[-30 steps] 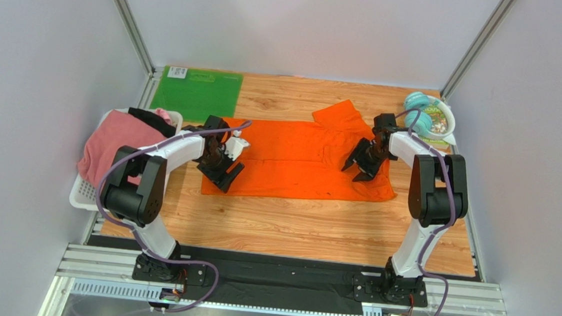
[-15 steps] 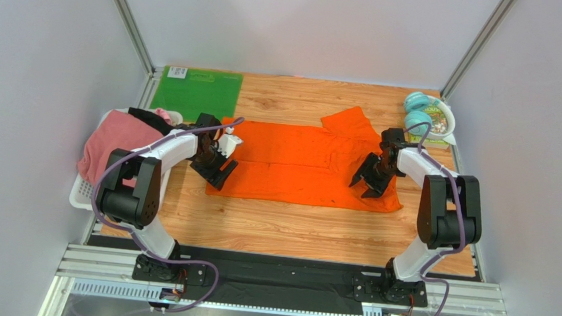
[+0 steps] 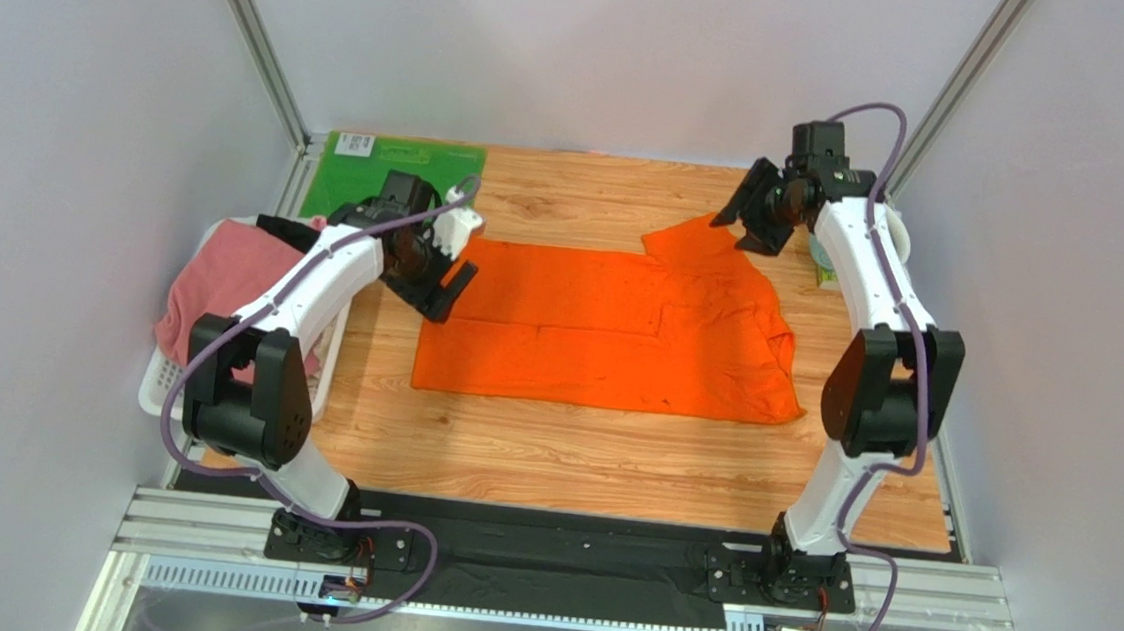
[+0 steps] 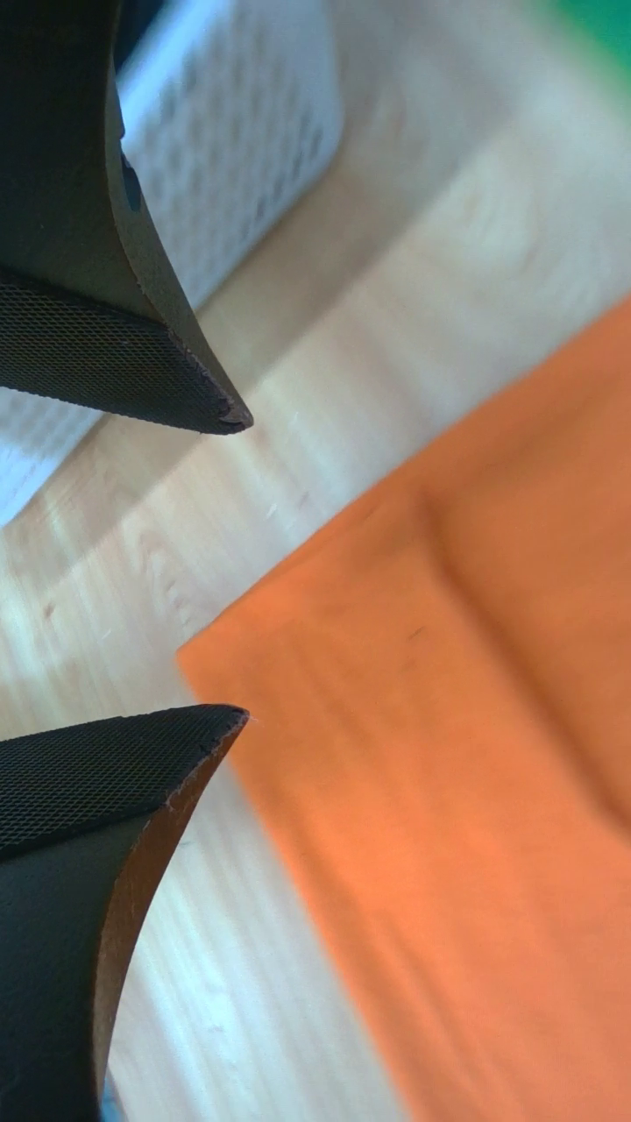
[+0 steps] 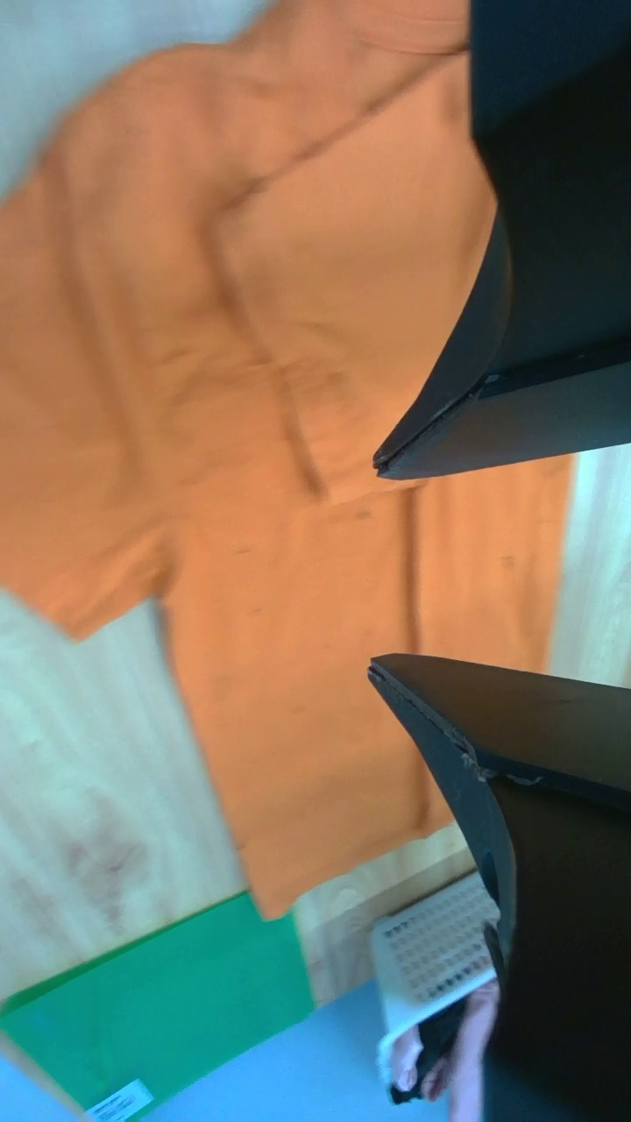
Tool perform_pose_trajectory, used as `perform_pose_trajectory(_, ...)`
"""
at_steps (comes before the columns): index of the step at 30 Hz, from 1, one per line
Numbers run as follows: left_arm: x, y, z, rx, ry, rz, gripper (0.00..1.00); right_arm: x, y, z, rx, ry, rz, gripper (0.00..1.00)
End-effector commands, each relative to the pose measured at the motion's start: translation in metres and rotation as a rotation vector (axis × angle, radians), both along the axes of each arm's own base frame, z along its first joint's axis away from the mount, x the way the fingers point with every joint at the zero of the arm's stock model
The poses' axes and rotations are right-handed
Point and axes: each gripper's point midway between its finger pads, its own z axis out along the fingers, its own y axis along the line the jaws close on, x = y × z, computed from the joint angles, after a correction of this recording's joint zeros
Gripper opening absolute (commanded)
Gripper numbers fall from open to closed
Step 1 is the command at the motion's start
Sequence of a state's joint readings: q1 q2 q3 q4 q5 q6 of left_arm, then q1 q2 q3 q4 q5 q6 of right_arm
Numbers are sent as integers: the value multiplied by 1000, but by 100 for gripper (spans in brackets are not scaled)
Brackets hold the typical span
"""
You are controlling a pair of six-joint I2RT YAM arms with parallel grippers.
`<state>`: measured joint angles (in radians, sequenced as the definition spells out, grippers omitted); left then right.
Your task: Fold and stack the t-shirts
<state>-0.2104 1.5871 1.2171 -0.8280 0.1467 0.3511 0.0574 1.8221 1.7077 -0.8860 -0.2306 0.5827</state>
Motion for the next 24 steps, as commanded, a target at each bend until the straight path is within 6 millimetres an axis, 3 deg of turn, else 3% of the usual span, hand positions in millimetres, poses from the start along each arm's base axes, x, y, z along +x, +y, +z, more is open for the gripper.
perform_pose_trajectory(1, 53, 13, 31, 5, -108, 142, 81, 34, -9, -17, -63, 18, 45, 57)
perform_pose_trajectory(3, 73, 17, 41, -27, -134, 211, 81, 43, -12, -22, -93, 1, 51, 56)
perform_pose_trajectory(4, 80, 19, 32, -26, -112, 230, 81, 46, -14, -31, -112, 6, 73, 55)
perform_pose_trajectory(6, 97, 24, 37, -57, -120, 283, 81, 53, -17, -35, -135, -7, 85, 54)
perform_pose_trajectory(7, 104, 24, 26, -66, -88, 297, 81, 54, -19, -41, -146, 1, 87, 53)
perform_pose_trajectory(8, 111, 28, 32, -94, -81, 330, 81, 56, -21, -43, -166, -3, 99, 53)
perform_pose_trajectory(10, 117, 24, 19, -134, -15, 341, 81, 60, -24, -49, -178, -2, 102, 52)
perform_pose_trajectory(14, 127, 20, 12, -156, -7, 339, 80, 75, -25, -51, -154, -31, 108, 50)
perform_pose_trajectory(18, 141, 31, 9, -104, -45, 367, 80, 106, -28, -45, -148, -97, 100, 52)
perform_pose_trajectory(21, 147, 31, 8, -94, -54, 374, 80, 125, -30, -41, -141, -138, 103, 56)
perform_pose_trajectory(24, 152, 30, 4, -66, -84, 375, 80, 138, -32, -46, -148, -164, 111, 74)
